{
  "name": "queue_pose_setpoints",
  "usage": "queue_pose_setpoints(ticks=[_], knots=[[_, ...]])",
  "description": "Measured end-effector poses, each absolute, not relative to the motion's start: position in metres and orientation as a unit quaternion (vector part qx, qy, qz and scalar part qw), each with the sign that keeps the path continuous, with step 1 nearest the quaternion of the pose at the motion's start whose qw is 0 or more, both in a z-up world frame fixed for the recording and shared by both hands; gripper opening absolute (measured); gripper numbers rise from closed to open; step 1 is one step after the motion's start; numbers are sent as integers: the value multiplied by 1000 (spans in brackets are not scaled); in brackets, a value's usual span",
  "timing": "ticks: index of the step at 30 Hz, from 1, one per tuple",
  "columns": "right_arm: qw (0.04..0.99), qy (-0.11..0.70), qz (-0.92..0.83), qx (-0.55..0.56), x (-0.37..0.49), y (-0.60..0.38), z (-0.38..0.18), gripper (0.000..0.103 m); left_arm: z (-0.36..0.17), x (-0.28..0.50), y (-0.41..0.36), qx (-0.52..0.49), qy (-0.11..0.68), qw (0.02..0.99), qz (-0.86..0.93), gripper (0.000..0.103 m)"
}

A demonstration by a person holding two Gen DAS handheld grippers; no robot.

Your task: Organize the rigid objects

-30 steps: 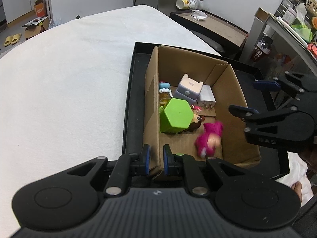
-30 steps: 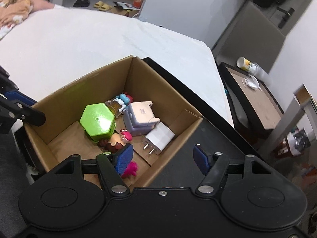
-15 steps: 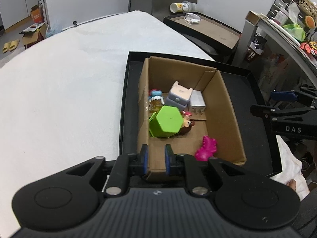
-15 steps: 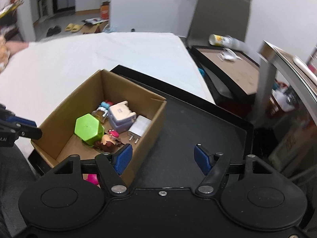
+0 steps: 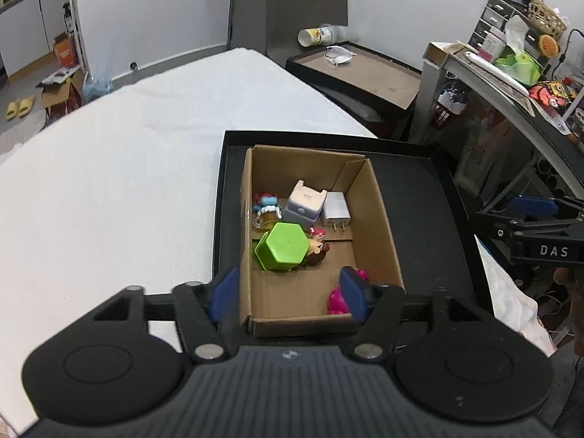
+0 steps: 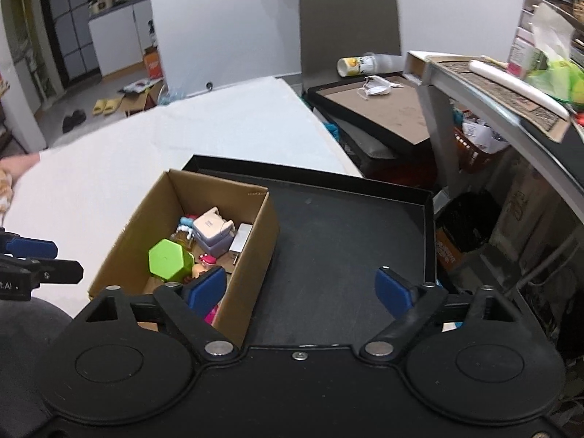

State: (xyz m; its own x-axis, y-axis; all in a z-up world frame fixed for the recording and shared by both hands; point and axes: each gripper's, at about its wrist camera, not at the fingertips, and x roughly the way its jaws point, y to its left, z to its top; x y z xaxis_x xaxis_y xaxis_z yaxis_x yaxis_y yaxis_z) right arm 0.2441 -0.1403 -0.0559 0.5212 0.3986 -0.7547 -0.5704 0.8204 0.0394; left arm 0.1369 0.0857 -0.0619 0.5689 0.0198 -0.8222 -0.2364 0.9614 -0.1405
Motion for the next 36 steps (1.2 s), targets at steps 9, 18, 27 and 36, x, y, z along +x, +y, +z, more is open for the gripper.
queue_pose_setpoints(ticks=[9, 18, 27, 36], knots=[[873, 410, 261, -28, 226, -168, -31, 99, -33, 126, 64, -107, 449, 886, 49, 76], [887, 397, 234, 1, 201, -188, -1, 103, -5, 107, 49, -98, 433, 895, 42, 81], [899, 379, 217, 24, 170, -199, 21, 103, 27, 79, 42, -94, 396, 912, 46, 86], [905, 373, 197, 57, 139, -210, 37, 103, 41, 54, 33, -84, 381, 919, 52, 88]])
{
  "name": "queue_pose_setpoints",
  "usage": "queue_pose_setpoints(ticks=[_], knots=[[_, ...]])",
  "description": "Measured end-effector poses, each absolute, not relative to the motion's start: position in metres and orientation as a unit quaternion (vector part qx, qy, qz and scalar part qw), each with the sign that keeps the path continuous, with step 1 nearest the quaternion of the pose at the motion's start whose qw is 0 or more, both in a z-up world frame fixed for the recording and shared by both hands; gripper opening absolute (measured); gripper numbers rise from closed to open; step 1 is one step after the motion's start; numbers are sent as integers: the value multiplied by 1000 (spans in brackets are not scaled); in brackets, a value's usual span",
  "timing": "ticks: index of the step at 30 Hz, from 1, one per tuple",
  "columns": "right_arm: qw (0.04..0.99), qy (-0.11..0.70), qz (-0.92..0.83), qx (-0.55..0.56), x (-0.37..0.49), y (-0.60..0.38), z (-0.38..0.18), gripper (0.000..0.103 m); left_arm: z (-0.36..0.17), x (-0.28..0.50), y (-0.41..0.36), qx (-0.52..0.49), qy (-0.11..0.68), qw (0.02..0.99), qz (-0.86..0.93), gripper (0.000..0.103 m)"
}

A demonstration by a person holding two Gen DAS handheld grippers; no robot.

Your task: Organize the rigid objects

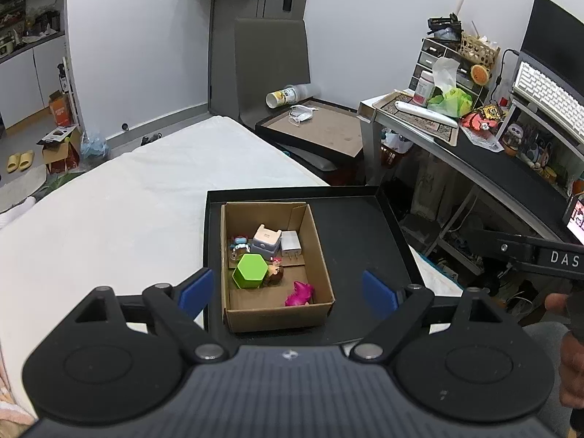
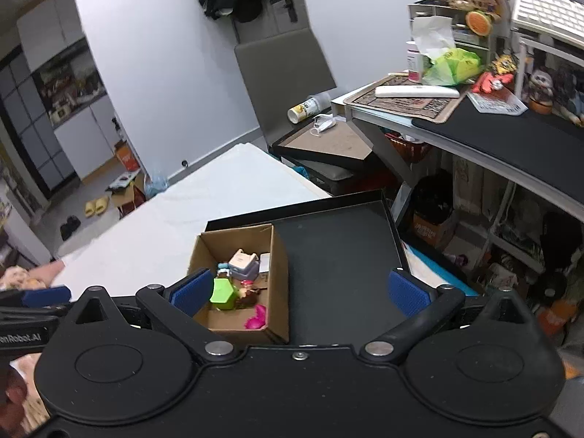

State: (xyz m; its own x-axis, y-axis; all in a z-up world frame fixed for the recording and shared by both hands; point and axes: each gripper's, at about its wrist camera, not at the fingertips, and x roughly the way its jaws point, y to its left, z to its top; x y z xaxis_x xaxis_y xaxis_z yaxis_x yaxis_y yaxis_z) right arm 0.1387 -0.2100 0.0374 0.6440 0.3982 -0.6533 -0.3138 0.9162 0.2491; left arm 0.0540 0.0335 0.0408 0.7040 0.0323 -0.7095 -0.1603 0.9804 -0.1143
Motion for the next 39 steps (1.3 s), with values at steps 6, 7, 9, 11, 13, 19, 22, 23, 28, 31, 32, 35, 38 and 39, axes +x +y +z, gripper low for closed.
queue_pose_setpoints(ticks=[6, 7, 9, 11, 13, 19, 22, 23, 28, 31, 32, 35, 38, 39], knots=[[907, 373, 184, 69, 115, -211, 42, 103, 45, 36, 26, -80, 385, 918, 49, 88], [908, 373, 181, 64, 113, -210, 43, 103, 46, 33, 25, -76, 385, 919, 51, 88], [910, 371, 177, 61, 108, -210, 46, 103, 49, 25, 22, -65, 377, 922, 61, 88], [911, 368, 175, 63, 103, -211, 49, 103, 53, 18, 22, -61, 374, 923, 69, 90], [913, 367, 169, 61, 97, -213, 52, 103, 56, 13, 25, -67, 375, 921, 74, 91], [916, 362, 164, 62, 86, -220, 57, 103, 66, -1, 27, -68, 368, 924, 83, 92], [917, 360, 161, 64, 83, -223, 58, 103, 70, -7, 25, -67, 365, 925, 80, 93], [917, 359, 162, 63, 81, -224, 58, 103, 71, -8, 25, -67, 364, 926, 80, 93], [918, 353, 170, 57, 73, -224, 61, 103, 76, -15, 21, -66, 357, 928, 81, 93], [918, 351, 174, 54, 69, -224, 63, 103, 77, -18, 19, -64, 354, 930, 78, 93], [918, 351, 177, 52, 68, -224, 63, 103, 77, -18, 18, -62, 354, 930, 79, 93], [917, 351, 184, 52, 66, -225, 63, 103, 78, -21, 14, -60, 353, 930, 81, 93], [918, 348, 183, 51, 63, -226, 64, 103, 78, -22, 11, -55, 353, 931, 76, 93], [918, 347, 183, 52, 61, -226, 64, 103, 78, -22, 9, -53, 353, 931, 76, 93]])
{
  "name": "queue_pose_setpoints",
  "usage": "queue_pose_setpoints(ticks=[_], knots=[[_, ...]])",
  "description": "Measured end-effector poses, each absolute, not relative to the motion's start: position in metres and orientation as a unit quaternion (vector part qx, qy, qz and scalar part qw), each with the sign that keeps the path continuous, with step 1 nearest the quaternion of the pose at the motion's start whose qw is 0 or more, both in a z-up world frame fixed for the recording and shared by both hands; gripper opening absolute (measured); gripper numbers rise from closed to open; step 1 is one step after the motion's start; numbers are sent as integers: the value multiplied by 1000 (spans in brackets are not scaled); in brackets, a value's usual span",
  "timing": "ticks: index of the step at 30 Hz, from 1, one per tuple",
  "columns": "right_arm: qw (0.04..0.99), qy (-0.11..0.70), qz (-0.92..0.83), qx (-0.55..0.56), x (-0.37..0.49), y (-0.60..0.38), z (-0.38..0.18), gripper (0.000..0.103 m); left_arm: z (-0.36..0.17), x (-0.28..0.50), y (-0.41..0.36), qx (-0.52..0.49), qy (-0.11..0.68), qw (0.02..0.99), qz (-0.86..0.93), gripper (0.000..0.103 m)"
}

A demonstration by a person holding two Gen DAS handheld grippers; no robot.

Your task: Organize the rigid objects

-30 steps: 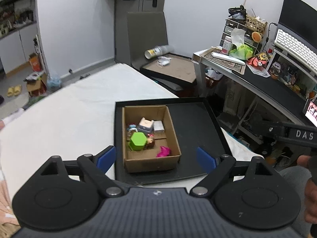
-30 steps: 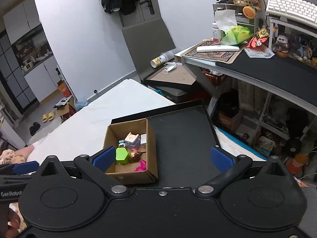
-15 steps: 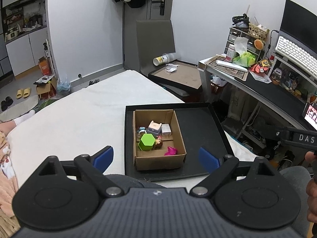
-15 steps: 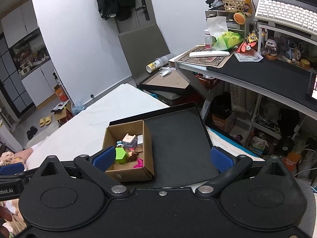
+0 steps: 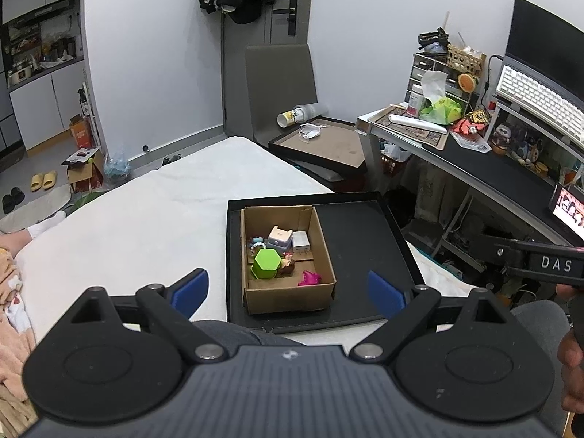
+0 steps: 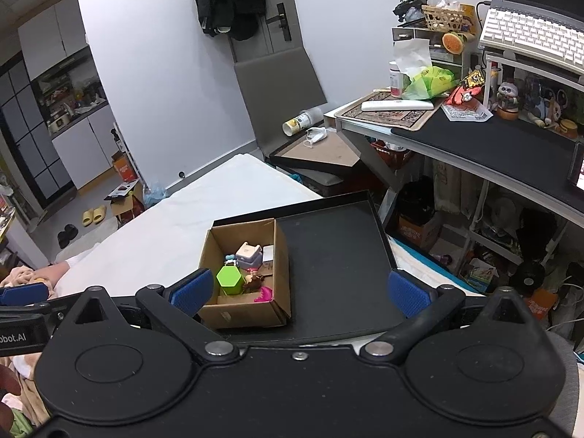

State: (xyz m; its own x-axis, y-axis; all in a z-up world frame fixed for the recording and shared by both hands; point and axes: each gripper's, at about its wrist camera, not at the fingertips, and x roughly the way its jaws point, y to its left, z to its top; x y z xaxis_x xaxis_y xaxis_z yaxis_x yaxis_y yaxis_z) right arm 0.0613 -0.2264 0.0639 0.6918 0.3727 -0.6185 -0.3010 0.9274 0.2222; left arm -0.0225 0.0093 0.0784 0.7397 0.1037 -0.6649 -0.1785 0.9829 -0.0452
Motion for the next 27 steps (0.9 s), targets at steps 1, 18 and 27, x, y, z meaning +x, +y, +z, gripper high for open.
queue_pose_setpoints(ticks=[1, 18, 27], knots=[[919, 346, 183, 52, 60, -228, 64, 103, 78, -23, 8, -52, 353, 931, 75, 93], [921, 339, 182, 54, 52, -235, 67, 103, 79, -32, 7, -66, 344, 934, 75, 93], [923, 334, 184, 51, 48, -233, 70, 103, 76, -34, 11, -64, 352, 930, 77, 93]])
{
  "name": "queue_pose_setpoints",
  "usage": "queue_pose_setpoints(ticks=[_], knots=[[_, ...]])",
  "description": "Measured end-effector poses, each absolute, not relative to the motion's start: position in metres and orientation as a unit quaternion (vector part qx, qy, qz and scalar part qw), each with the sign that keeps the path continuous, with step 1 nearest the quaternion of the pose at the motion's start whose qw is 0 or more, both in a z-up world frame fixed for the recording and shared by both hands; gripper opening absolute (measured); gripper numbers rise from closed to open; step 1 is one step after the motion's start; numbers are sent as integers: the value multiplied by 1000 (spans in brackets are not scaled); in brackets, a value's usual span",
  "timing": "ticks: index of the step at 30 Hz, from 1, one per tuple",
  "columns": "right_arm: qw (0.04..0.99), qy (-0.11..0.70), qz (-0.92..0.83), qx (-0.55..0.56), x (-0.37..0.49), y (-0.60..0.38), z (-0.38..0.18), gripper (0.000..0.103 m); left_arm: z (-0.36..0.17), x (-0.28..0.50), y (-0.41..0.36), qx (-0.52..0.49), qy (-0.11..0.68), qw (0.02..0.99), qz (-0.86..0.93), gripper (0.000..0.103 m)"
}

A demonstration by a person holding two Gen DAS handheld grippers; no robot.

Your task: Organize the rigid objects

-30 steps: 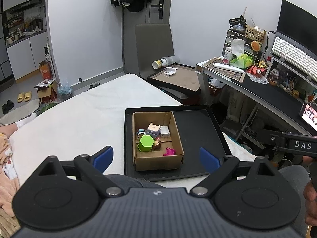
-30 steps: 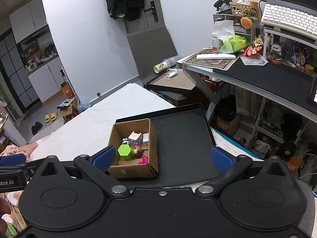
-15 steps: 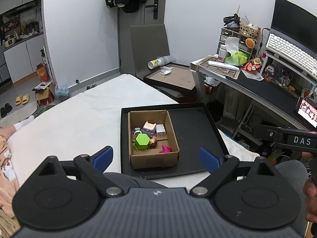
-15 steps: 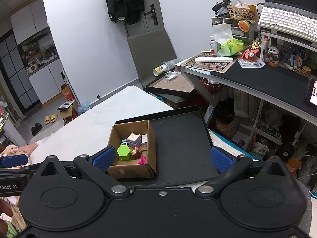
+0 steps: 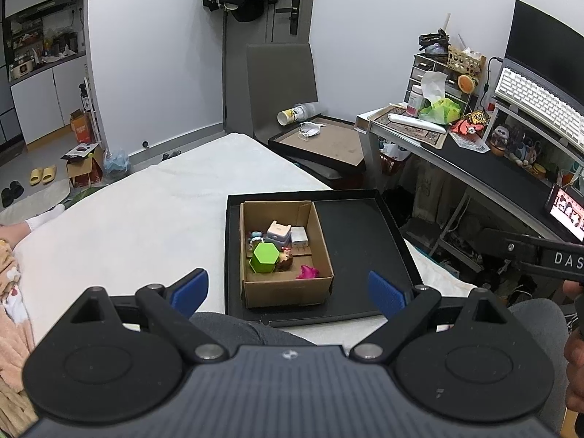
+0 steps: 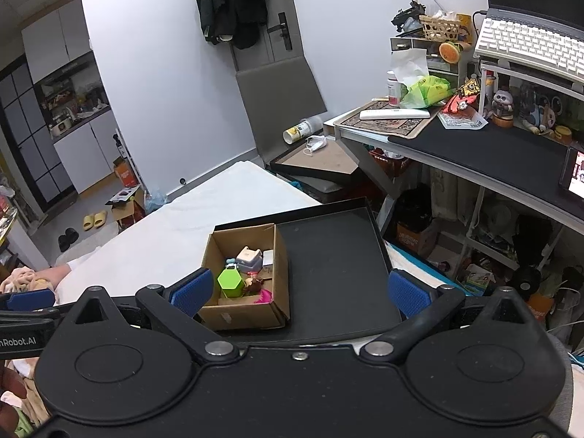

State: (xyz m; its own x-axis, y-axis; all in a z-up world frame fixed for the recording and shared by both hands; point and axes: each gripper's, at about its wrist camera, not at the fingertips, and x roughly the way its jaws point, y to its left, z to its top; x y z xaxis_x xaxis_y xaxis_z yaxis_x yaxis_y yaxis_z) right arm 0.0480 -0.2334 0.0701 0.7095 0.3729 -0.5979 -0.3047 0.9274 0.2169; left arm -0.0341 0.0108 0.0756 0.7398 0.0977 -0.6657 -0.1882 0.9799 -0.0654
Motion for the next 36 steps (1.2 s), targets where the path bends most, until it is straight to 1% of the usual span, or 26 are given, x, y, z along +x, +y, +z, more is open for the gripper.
queue_pose_setpoints(ticks=[20, 36], knots=[[924, 336, 178, 43, 48, -232, 66, 103, 77, -37, 16, -67, 347, 932, 83, 93], [922, 340, 185, 13, 48, -220, 61, 103, 74, -36, 20, -62, 345, 933, 82, 93]])
